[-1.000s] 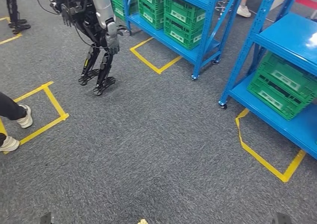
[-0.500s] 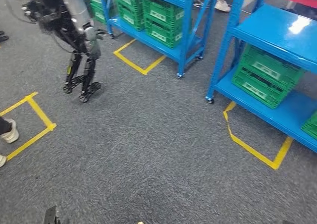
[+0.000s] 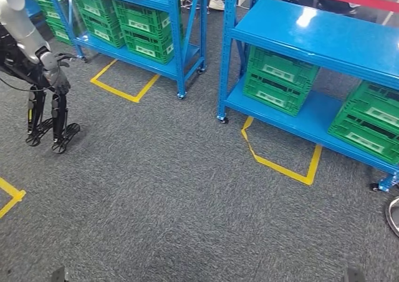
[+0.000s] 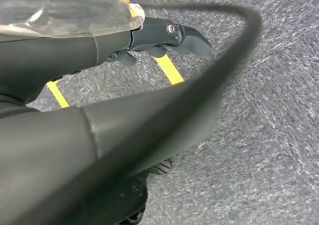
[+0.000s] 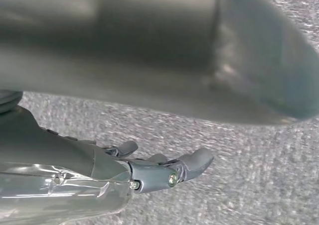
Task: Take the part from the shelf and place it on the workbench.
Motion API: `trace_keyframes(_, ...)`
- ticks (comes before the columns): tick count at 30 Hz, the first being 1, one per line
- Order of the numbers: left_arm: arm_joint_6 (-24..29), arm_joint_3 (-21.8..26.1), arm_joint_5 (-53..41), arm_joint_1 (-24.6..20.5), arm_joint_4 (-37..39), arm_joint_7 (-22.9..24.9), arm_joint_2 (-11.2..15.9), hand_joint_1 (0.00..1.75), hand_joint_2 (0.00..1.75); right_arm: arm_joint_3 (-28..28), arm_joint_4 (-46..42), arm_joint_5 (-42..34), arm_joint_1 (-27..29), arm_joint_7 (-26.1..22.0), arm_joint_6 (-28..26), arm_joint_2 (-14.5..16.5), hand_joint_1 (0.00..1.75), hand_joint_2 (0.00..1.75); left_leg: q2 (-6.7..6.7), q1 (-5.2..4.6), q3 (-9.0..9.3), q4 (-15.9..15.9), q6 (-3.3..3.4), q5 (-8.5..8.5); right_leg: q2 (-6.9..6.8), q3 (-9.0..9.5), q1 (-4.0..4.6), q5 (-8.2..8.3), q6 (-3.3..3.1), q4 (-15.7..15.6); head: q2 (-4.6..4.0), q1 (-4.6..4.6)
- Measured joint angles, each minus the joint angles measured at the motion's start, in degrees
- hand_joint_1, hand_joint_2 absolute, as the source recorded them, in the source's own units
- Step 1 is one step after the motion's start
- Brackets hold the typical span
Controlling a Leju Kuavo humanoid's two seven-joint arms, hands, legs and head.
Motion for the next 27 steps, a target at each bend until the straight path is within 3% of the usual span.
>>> trace_keyframes(1,0.00,0.00,0.03,-0.08,0.00,0.00,-0.04,0.00,0.00,0.00,0.02,0.04,0.13,0.06,0.00,0.01,0.00,0.00,0.80,0.02,0.16,-0.27,0.30,0.11,0.21,-0.28,-0.12,-0.04,0.32,0.10,0.00,0.03)
trace_keyframes(3,0.00,0.00,0.08,-0.15,0.00,-0.02,-0.08,0.00,0.00,0.00,0.05,0.10,0.29,0.18,0.00,0.03,0.00,0.00,2.42,0.15,0.53,-0.93,1.00,0.34,-2.36,-1.69,0.00,-1.77,0.83,2.68,0.00,0.49)
trace_keyframes(5,0.00,0.00,0.11,0.04,0.00,-0.04,-0.07,0.00,0.00,0.01,0.06,0.16,0.20,0.24,0.06,0.09,0.00,0.00,4.11,0.01,0.74,-1.16,1.36,0.30,-6.25,-4.90,-0.03,-5.75,1.24,10.00,0.00,1.32)
trace_keyframes(7,0.00,0.00,0.20,0.23,0.00,-0.04,-0.05,0.00,0.00,0.02,0.07,0.22,0.20,0.31,0.15,0.20,0.00,0.00,5.78,-0.15,0.82,-1.13,1.40,0.16,-7.54,-7.83,-0.40,-8.27,1.65,16.60,0.00,1.79)
trace_keyframes(8,0.00,0.00,0.26,0.25,0.00,-0.04,-0.05,0.00,0.00,0.02,0.07,0.23,0.27,0.36,0.19,0.26,0.00,0.00,6.53,-0.16,0.88,-1.11,1.33,0.05,-7.77,-7.86,-0.60,-7.88,1.82,16.99,0.00,1.91)
trace_keyframes(9,0.00,0.00,0.31,0.24,0.00,-0.03,-0.07,0.00,0.00,0.02,0.08,0.21,0.33,0.40,0.20,0.29,0.00,0.00,7.23,-0.13,1.01,-1.09,1.20,-0.07,-8.05,-6.68,-0.78,-6.43,1.95,14.94,0.00,2.08)
trace_keyframes(10,0.00,0.00,0.33,0.22,0.00,-0.03,-0.10,0.00,0.00,0.02,0.08,0.17,0.35,0.43,0.21,0.30,0.00,0.00,7.92,-0.09,1.23,-1.08,1.00,-0.24,-8.69,-4.50,-0.90,-4.33,2.05,10.97,-0.01,2.32)
trace_keyframes(12,0.00,0.00,0.33,0.18,0.00,-0.03,-0.08,0.00,0.00,0.02,0.08,0.08,0.24,0.44,0.23,0.33,0.00,0.00,9.14,-0.22,1.73,-0.96,0.40,-0.67,-10.96,-0.29,-0.65,-1.56,1.90,3.01,-0.01,2.95)
trace_keyframes(14,0.00,0.00,0.28,0.06,0.00,-0.04,-0.01,0.00,0.00,0.02,0.08,-0.03,0.17,0.45,0.24,0.39,0.00,0.00,10.13,-0.42,2.01,-0.81,-0.16,-0.95,-11.81,1.14,-0.23,-1.25,1.20,0.24,0.00,3.06)
trace_keyframes(16,0.00,0.00,0.18,-0.15,0.00,-0.04,0.01,0.00,0.00,0.02,0.14,-0.19,0.29,0.50,0.24,0.40,0.00,0.00,10.95,-0.27,2.29,-0.78,-0.77,-1.10,-10.43,1.14,-0.01,-1.11,0.31,0.20,0.00,2.68)
trace_keyframes(18,-0.03,0.00,0.06,-0.30,0.00,-0.04,0.01,0.00,0.00,0.02,0.21,-0.32,0.33,0.51,0.24,0.40,0.00,0.00,9.29,0.08,1.93,0.74,-1.44,-2.38,-9.18,1.30,0.01,-0.82,-0.41,-0.10,0.00,2.37)
trace_keyframes(19,-0.05,0.00,0.02,-0.30,0.00,-0.04,0.01,0.00,0.00,0.02,0.21,-0.36,0.24,0.51,0.24,0.40,0.00,0.00,7.68,0.23,0.77,3.21,-1.64,-3.89,-8.62,1.37,-0.05,-0.65,-0.70,-0.24,0.00,2.15)
trace_keyframes(21,-0.09,0.00,-0.04,-0.19,0.00,-0.05,0.00,0.00,0.00,0.01,0.22,-0.42,0.00,0.50,0.25,0.43,0.00,0.00,5.15,0.32,-3.24,10.87,-1.67,-7.49,-7.43,1.16,-0.01,-0.46,-1.08,-0.26,0.00,1.45)
trace_keyframes(22,-0.09,0.00,-0.04,-0.09,0.00,-0.05,-0.01,0.00,0.00,0.00,0.23,-0.43,-0.06,0.50,0.26,0.49,0.00,0.00,4.75,0.28,-5.23,14.42,-1.61,-8.56,-6.74,1.11,0.09,-0.41,-1.22,-0.25,0.00,1.10)
trace_keyframes(23,-0.10,0.00,-0.04,0.03,0.00,-0.05,-0.01,0.00,0.00,0.00,0.25,-0.43,-0.08,0.50,0.28,0.55,0.00,0.00,4.57,0.24,-6.47,16.35,-1.49,-8.58,-5.99,1.11,0.19,-0.40,-1.28,-0.24,0.00,0.82)
trace_keyframes(24,-0.10,0.00,-0.04,0.13,0.00,-0.04,0.00,0.00,0.00,0.00,0.27,-0.44,-0.06,0.51,0.32,0.62,0.00,0.00,4.38,0.15,-6.76,16.16,-1.24,-7.43,-5.09,1.17,0.28,-0.40,-1.32,-0.23,0.00,0.57)
trace_keyframes(25,-0.10,0.00,-0.03,0.17,0.00,-0.04,0.04,0.00,0.00,0.00,0.28,-0.44,-0.05,0.50,0.36,0.66,0.00,0.00,3.94,0.03,-5.87,13.51,-0.88,-5.28,-4.24,1.26,0.34,-0.39,-1.32,-0.23,0.00,0.37)
trace_keyframes(27,-0.10,0.00,-0.02,0.18,0.02,-0.04,0.25,0.00,0.00,0.00,0.30,-0.40,-0.09,0.48,0.50,0.73,0.00,0.00,1.24,-0.15,-2.72,5.44,0.03,-0.92,-2.64,1.27,0.42,-0.42,-1.25,-0.14,-0.01,-0.04)
